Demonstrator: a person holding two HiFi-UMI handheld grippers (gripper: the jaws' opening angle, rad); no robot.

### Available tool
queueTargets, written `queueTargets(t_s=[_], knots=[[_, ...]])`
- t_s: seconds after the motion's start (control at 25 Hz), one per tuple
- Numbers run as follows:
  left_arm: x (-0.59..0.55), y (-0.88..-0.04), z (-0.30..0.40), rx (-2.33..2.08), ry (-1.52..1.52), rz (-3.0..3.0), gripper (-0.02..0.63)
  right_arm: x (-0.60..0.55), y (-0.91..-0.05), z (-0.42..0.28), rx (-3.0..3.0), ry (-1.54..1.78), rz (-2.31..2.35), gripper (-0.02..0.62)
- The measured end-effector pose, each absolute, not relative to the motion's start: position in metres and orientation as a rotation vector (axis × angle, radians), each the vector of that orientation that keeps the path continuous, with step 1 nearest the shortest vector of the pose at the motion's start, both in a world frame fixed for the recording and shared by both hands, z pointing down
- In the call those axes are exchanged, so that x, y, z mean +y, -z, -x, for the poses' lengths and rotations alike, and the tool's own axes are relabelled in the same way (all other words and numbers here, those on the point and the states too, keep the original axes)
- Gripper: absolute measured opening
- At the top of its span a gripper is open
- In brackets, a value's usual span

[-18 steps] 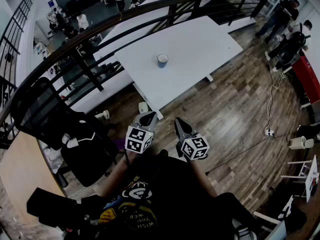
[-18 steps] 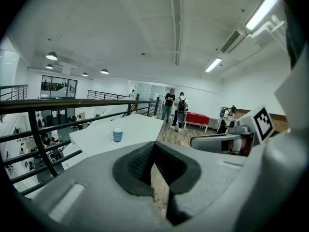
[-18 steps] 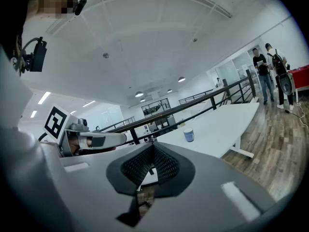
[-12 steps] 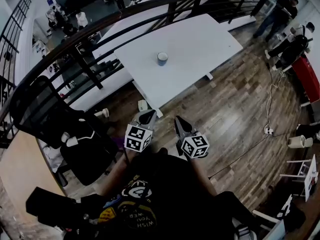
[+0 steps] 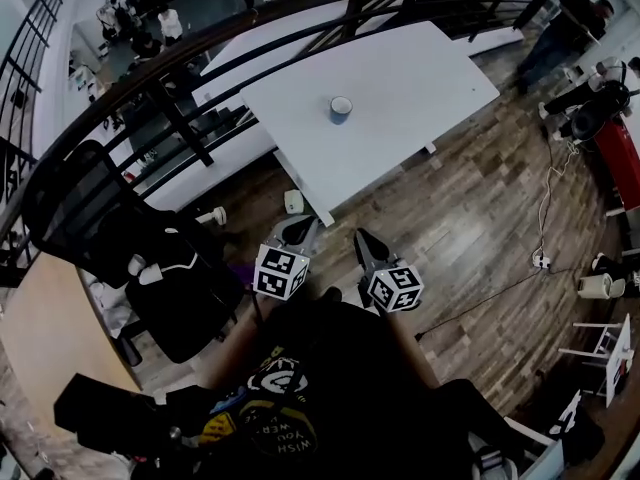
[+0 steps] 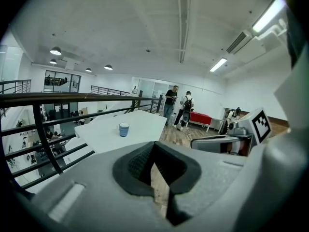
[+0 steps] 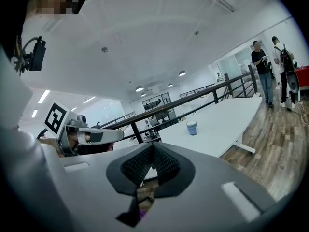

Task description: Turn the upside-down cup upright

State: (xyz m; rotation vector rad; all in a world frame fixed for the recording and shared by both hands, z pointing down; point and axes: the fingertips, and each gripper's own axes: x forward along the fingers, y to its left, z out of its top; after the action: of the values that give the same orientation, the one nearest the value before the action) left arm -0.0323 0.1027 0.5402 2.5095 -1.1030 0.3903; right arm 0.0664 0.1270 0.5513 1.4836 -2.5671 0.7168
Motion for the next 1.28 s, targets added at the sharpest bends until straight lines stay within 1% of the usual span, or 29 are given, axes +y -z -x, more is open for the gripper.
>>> queueTargets(t_s=[0.36, 0.56, 0.76, 1.0, 1.28], knots=[[0.079, -0.550, 0.074, -1.087, -0.346, -2.456, 0.005, 0.098, -0.559, -0.043, -2.554, -0.756, -1.504, 0.000], [0.056, -0.562, 0.079, -1.043, -0.327, -2.451, 0.005, 0.082, -0.569, -0.030, -2.526, -0.754, -1.497, 0.000], [0.019, -0.569, 0.069, -1.026, -0.347, -2.447, 0.005, 0.042, -0.578, -0.035, -2.505, -0.742, -1.496, -0.002], [-0.055, -0.580, 0.043, -1.061, -0.369, -2.461, 0.005, -0.038, -0.591, -0.051, -2.533, -0.726, -1.456, -0.002], [-0.155, -0.609, -0.001, -1.086, -0.448, -2.429, 0.005, -0.128, -0.639, -0.077, -2.501, -0.705, -1.319, -0.001]])
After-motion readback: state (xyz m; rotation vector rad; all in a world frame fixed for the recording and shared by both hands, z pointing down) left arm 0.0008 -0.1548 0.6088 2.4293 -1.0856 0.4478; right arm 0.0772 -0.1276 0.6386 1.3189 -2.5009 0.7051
